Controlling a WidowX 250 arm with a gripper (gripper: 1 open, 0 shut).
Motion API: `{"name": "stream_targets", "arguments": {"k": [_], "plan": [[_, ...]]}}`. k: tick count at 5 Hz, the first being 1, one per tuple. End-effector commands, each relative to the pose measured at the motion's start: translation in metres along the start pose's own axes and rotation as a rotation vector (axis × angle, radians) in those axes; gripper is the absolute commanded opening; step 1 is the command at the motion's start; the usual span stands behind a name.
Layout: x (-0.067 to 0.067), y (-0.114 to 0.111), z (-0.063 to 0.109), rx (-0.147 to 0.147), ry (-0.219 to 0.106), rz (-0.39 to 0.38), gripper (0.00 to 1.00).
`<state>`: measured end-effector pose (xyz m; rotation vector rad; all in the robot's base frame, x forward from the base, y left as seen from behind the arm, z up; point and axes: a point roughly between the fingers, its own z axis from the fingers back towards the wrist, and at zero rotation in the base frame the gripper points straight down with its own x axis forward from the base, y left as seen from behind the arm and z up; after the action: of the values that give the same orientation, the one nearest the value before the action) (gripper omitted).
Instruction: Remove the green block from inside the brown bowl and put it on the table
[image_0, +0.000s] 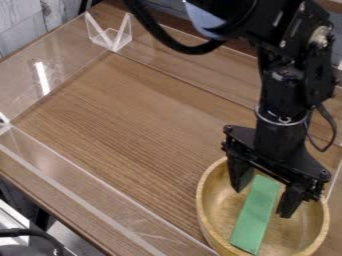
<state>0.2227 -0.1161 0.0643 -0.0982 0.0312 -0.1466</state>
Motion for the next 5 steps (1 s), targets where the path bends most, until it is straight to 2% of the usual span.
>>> {"name": "stream_targets", "arguments": {"k": [1, 5], "plan": [[0.0046, 0.0004, 0.008, -0.015, -0.035, -0.003, 1.0], [0.0062, 0.0, 0.0054, -0.031, -0.035, -0.014, 1.0]]}}
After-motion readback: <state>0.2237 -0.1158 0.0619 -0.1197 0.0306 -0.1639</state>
